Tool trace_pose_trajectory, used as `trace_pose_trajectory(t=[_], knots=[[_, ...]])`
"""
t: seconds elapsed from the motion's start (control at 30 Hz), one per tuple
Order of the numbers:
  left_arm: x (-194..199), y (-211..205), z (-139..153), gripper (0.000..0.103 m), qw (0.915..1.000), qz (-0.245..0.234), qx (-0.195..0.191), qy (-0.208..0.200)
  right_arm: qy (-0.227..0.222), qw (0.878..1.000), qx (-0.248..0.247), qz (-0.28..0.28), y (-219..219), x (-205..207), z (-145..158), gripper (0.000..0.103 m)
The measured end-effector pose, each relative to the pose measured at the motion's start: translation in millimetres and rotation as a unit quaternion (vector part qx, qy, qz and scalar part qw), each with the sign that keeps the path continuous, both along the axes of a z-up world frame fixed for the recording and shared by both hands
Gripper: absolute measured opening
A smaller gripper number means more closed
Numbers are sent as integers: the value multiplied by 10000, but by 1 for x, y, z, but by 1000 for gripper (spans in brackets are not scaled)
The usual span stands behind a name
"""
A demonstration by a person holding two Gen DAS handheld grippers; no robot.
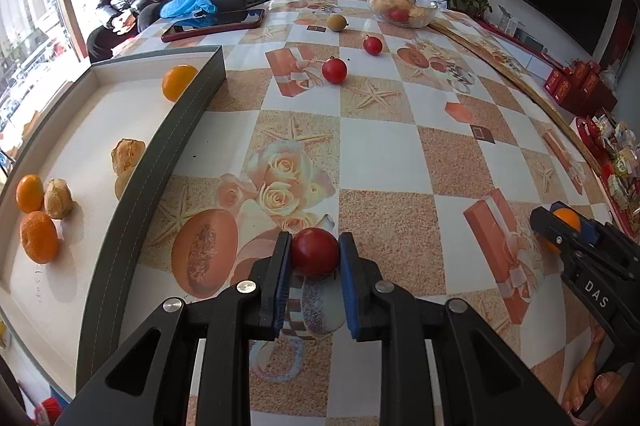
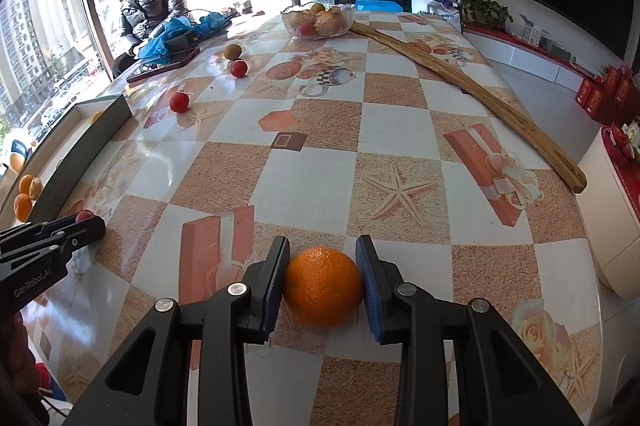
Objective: Organize fruits
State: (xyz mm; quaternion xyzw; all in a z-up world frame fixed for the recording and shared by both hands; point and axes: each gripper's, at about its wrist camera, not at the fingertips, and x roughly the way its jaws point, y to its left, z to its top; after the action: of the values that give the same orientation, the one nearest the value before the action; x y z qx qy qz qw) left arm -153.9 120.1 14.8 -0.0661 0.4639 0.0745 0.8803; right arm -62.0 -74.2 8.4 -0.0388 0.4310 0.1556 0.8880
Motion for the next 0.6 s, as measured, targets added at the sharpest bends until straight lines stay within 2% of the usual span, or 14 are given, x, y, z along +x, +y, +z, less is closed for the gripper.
trace_pose_trajectory(t=[0.6], knots=[[-2, -2, -2, 25, 10000, 1, 1, -20, -43, 9996, -289, 25, 7, 0, -1, 36]])
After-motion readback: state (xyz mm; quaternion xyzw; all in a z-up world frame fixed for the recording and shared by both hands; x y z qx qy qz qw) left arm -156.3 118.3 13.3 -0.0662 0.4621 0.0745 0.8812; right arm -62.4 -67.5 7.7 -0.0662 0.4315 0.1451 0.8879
